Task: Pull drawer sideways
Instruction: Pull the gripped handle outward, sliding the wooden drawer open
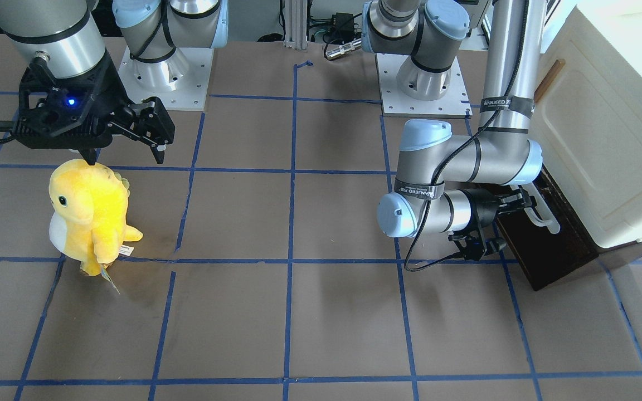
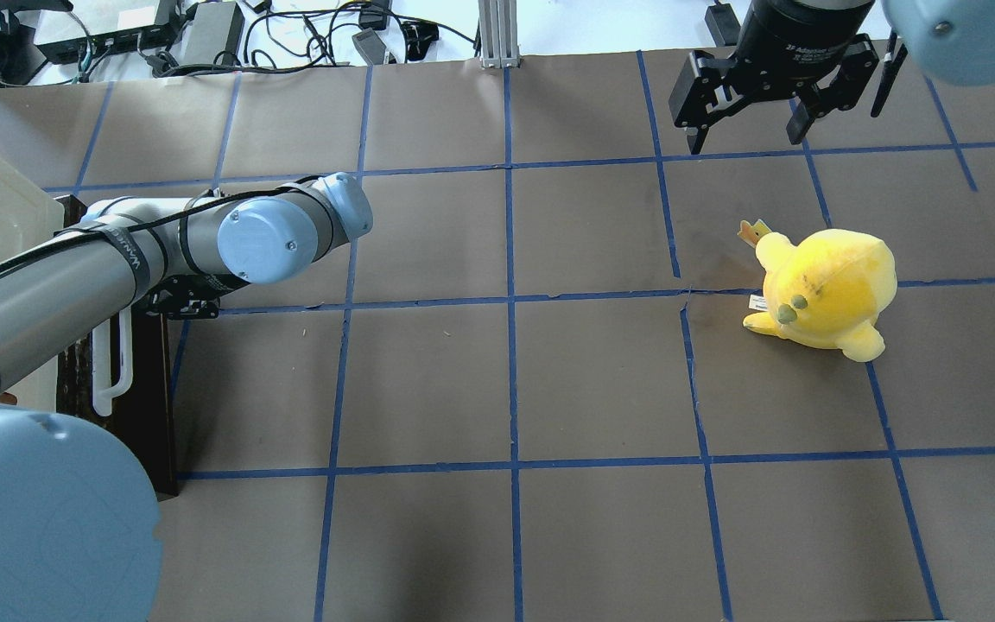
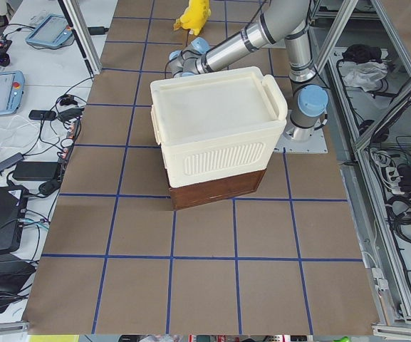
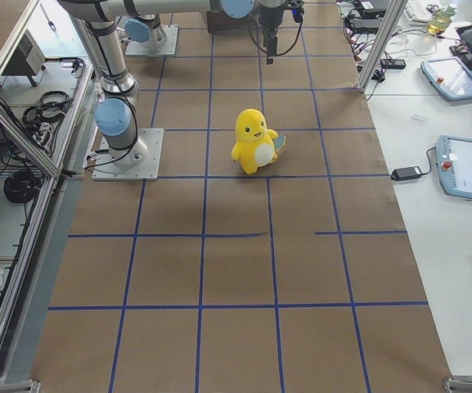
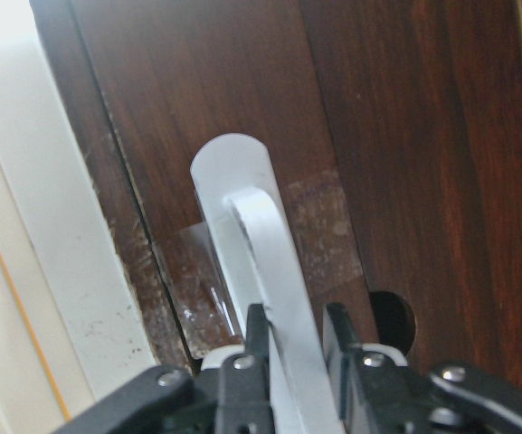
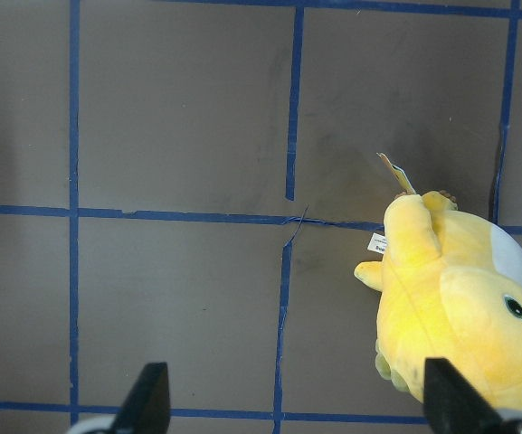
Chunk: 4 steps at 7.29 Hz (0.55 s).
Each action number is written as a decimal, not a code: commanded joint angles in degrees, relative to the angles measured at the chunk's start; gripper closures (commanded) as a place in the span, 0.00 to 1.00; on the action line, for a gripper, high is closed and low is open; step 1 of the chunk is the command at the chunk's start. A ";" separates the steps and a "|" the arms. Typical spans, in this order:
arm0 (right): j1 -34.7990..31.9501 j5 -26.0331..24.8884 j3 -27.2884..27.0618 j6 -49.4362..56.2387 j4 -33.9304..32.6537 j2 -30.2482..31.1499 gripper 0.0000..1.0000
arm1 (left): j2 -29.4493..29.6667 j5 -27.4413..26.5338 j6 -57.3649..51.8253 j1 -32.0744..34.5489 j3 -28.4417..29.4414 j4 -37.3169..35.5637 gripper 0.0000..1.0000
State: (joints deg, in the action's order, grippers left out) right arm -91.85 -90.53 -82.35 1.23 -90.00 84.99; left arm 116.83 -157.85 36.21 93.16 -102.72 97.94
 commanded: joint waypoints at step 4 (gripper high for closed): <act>0.00 0.00 0.00 0.00 0.00 0.00 0.00 | 0.15 0.00 -0.26 0.00 0.24 -0.12 0.73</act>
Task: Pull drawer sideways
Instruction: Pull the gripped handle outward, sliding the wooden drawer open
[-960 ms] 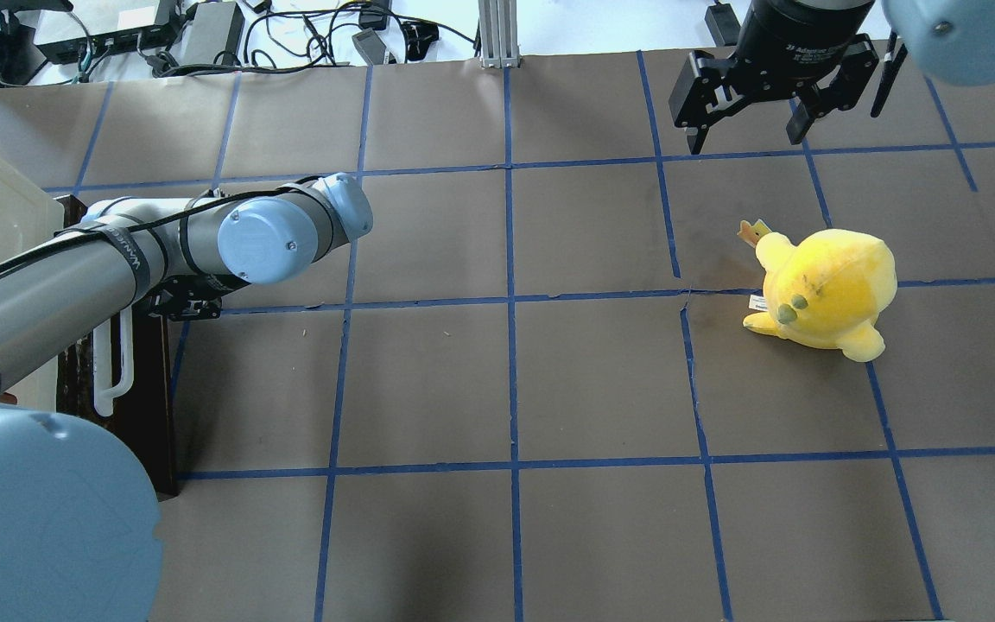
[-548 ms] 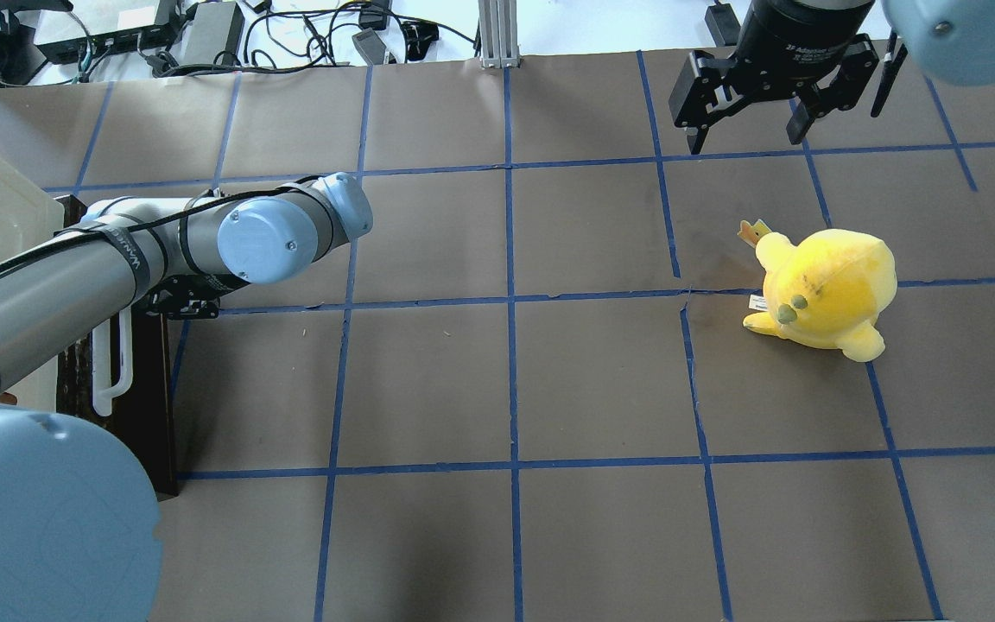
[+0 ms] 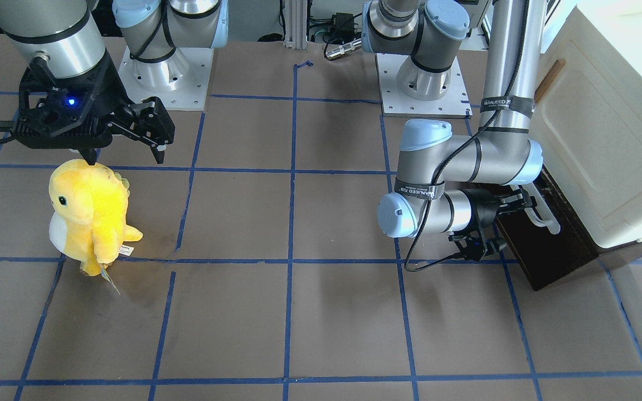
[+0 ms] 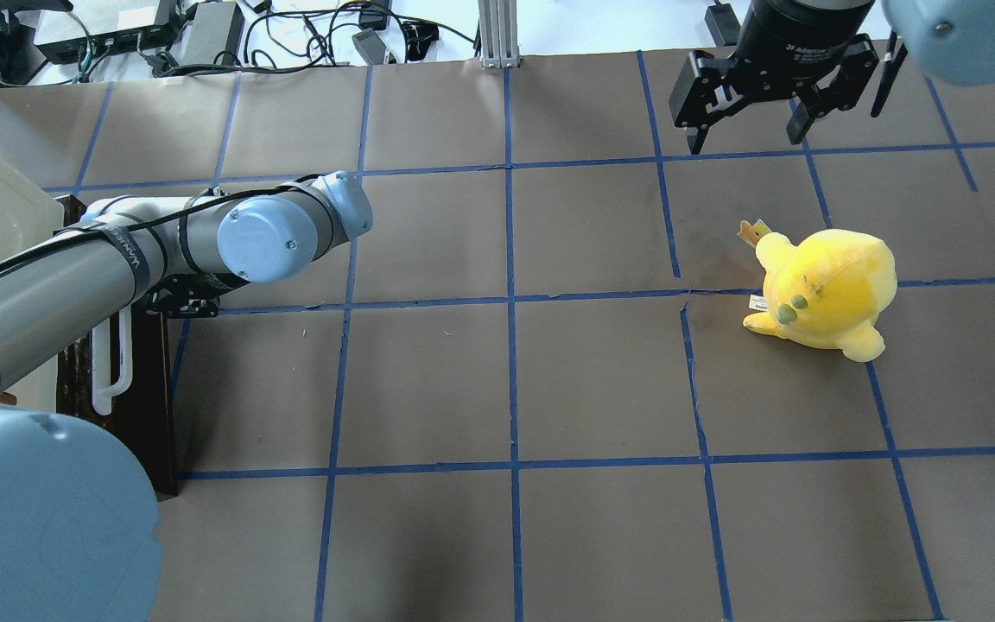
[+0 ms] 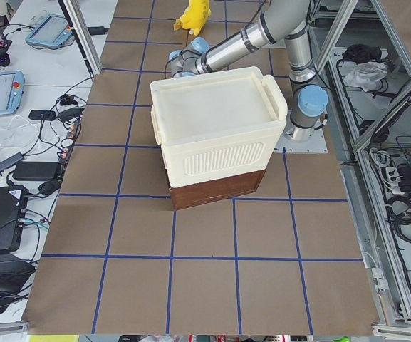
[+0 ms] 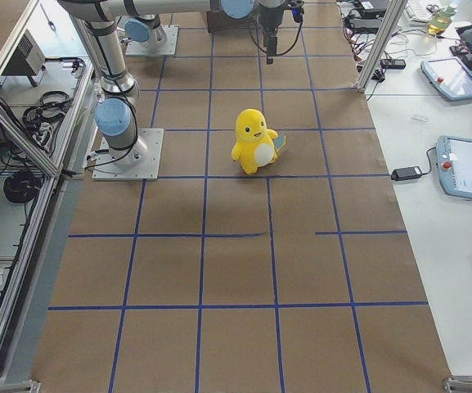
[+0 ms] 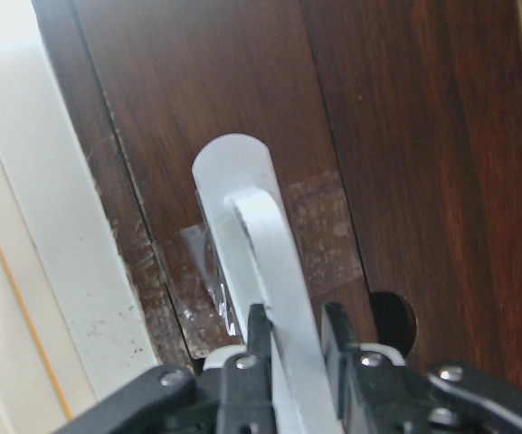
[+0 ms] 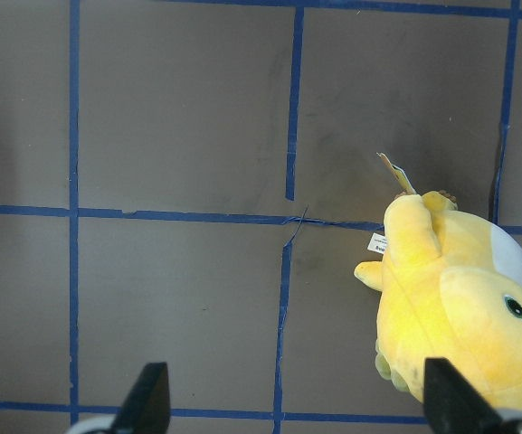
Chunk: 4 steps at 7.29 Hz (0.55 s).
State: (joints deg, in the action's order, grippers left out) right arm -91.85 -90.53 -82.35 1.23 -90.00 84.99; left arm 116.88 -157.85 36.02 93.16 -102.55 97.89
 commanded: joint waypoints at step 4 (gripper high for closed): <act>0.00 0.00 0.00 0.09 0.00 0.00 0.00 | 0.19 0.09 -0.51 1.14 0.86 -0.95 0.72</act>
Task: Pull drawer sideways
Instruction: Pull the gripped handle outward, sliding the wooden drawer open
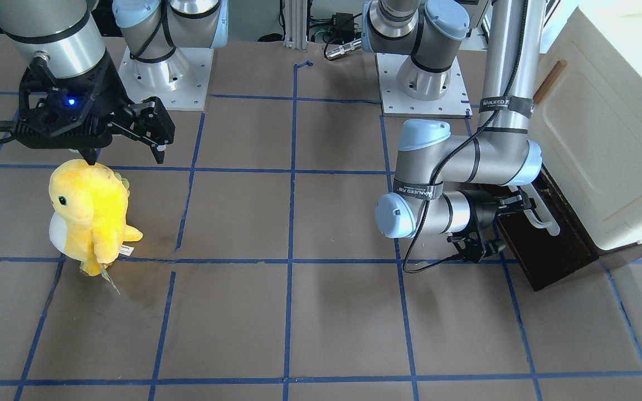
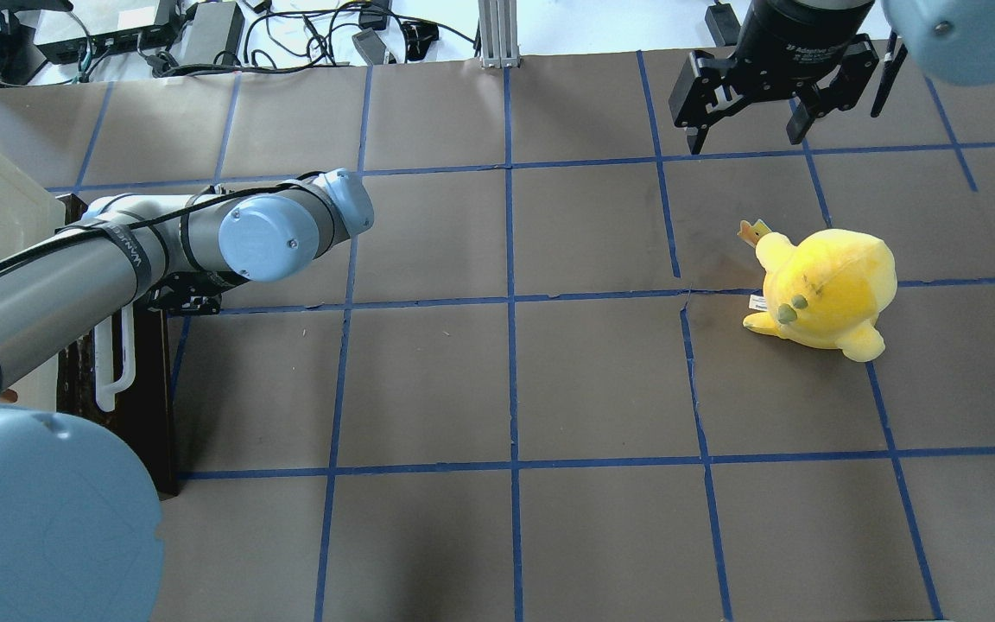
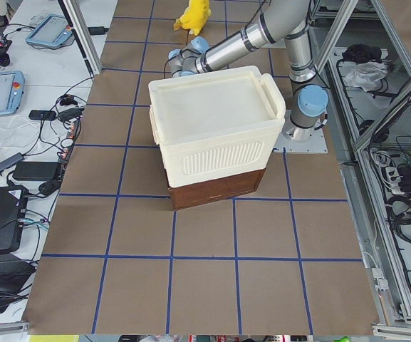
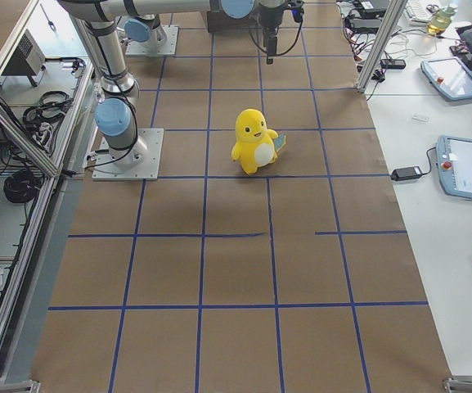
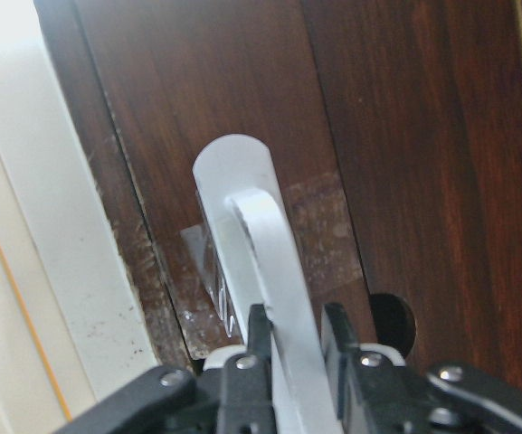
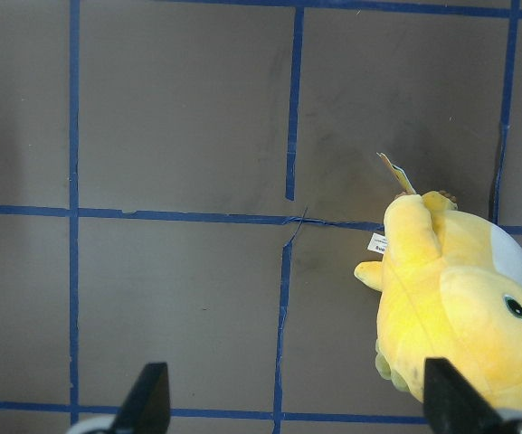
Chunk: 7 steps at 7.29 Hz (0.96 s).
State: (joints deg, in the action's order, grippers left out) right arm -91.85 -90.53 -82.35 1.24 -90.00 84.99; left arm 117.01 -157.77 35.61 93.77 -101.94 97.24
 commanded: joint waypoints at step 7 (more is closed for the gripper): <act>0.00 0.00 0.00 -0.01 0.00 0.00 0.00 | 0.24 0.44 -0.10 3.25 0.34 -2.32 0.72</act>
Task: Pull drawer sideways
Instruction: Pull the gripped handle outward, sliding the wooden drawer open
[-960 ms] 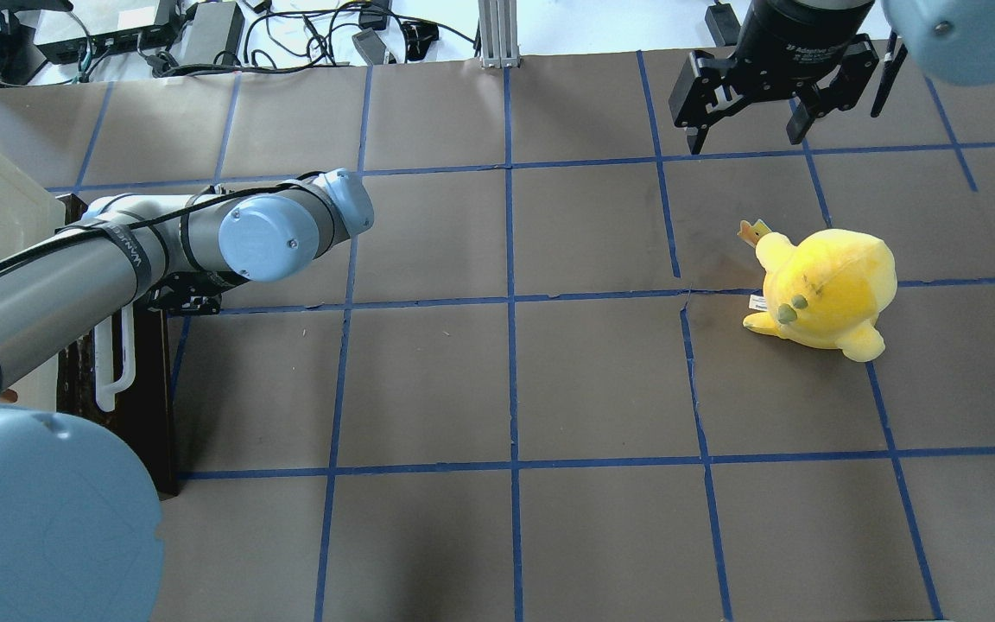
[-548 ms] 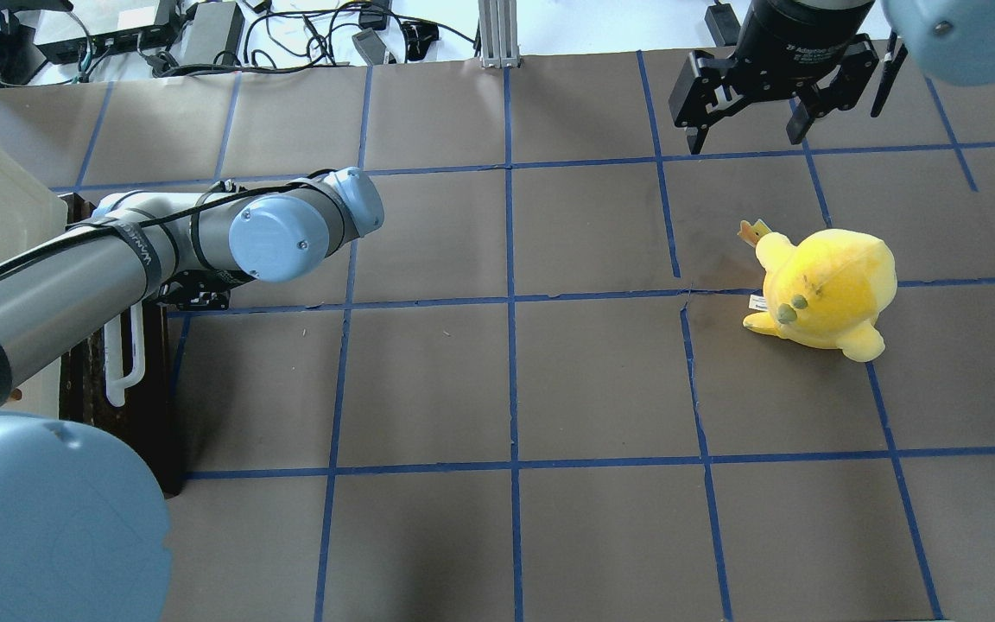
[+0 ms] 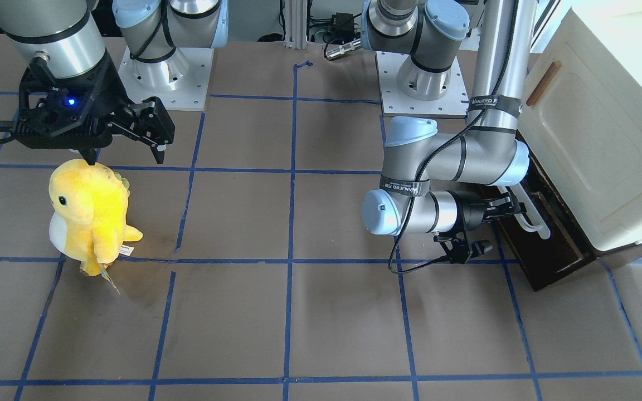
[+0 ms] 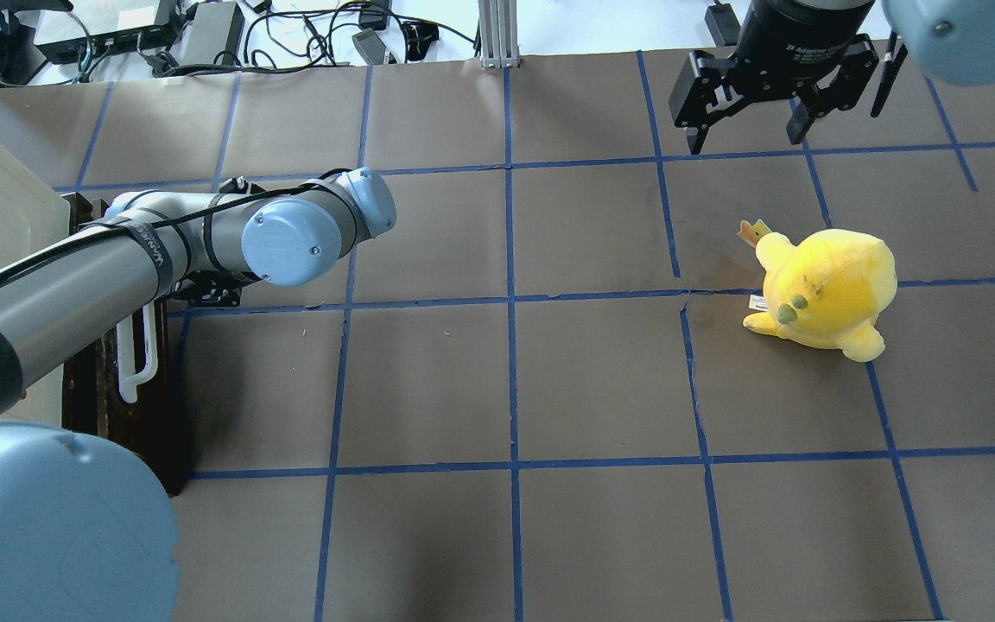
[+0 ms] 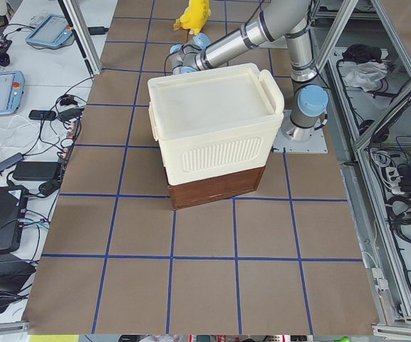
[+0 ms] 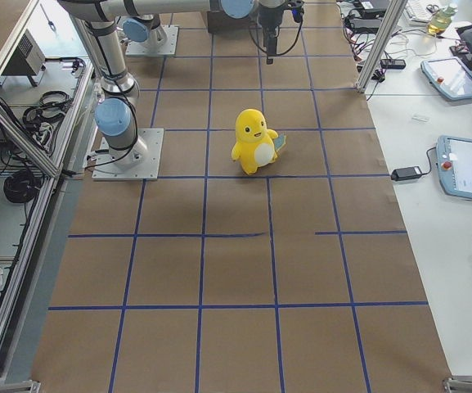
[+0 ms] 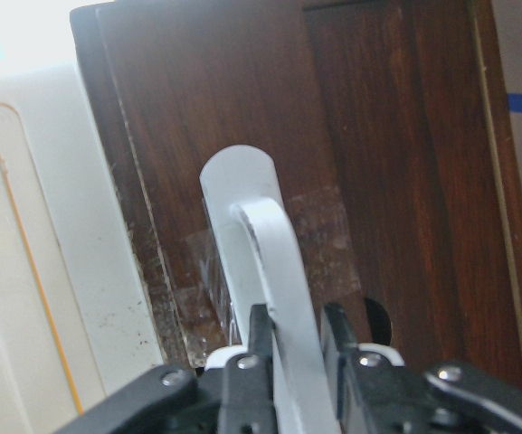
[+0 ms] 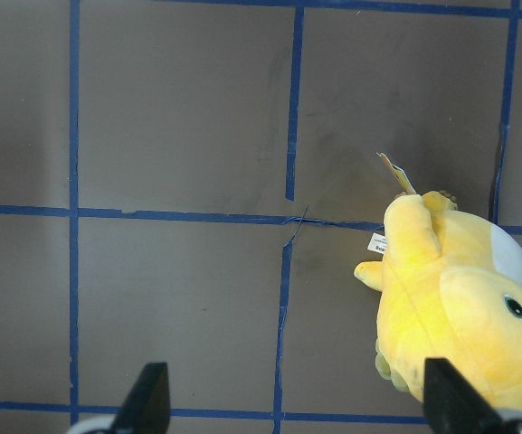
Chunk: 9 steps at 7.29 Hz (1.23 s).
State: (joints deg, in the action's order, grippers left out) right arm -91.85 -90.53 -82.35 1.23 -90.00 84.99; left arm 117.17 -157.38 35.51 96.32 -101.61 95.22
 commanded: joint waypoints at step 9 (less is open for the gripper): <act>0.00 0.00 0.00 0.00 0.00 0.00 0.00 | 0.16 4.98 -1.50 5.46 2.11 -3.02 0.72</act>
State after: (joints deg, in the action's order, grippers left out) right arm -91.84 -90.53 -82.35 1.23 -90.00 84.99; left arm 117.33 -153.00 34.37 101.42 -99.51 92.64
